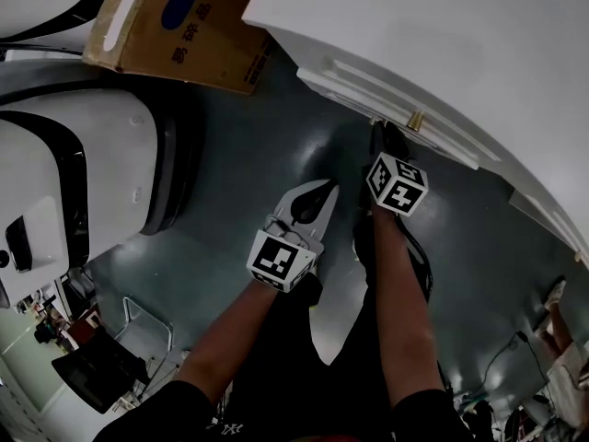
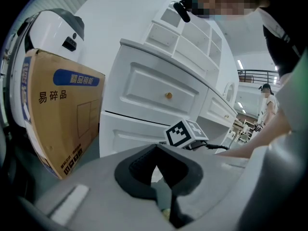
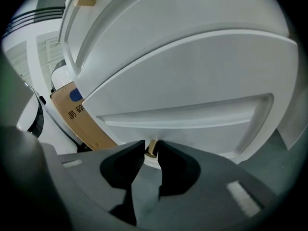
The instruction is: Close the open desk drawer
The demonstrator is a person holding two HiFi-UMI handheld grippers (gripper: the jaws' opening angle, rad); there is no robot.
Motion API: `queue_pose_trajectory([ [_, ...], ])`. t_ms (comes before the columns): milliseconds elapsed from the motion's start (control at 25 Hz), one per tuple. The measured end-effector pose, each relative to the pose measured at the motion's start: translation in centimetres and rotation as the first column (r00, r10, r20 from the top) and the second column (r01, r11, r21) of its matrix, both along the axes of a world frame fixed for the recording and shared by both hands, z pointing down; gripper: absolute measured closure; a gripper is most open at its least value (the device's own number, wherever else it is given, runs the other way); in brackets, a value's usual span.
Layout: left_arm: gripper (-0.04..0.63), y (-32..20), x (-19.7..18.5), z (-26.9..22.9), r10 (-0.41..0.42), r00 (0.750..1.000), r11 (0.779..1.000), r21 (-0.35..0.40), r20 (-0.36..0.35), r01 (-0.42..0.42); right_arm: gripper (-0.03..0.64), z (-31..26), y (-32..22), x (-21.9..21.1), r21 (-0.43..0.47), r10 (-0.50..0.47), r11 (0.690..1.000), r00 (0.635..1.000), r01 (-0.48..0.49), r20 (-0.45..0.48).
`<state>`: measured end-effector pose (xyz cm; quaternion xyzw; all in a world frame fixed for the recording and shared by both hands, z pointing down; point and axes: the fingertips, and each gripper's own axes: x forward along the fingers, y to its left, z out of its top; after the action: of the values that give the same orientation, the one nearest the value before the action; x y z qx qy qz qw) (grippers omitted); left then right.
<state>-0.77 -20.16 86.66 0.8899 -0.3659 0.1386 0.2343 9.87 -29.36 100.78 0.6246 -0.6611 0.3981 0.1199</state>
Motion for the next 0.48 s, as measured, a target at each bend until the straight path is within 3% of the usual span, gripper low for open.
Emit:
queue_pose_trajectory([
  [480, 0.595, -0.5, -0.3, -1.0, -0.024, 1.0, 1.0, 0.006, 0.002, 0.024, 0.499, 0.1, -0.6, 0.2, -0.012, -0.042, 0.999, 0.999, 0.042, -0.02],
])
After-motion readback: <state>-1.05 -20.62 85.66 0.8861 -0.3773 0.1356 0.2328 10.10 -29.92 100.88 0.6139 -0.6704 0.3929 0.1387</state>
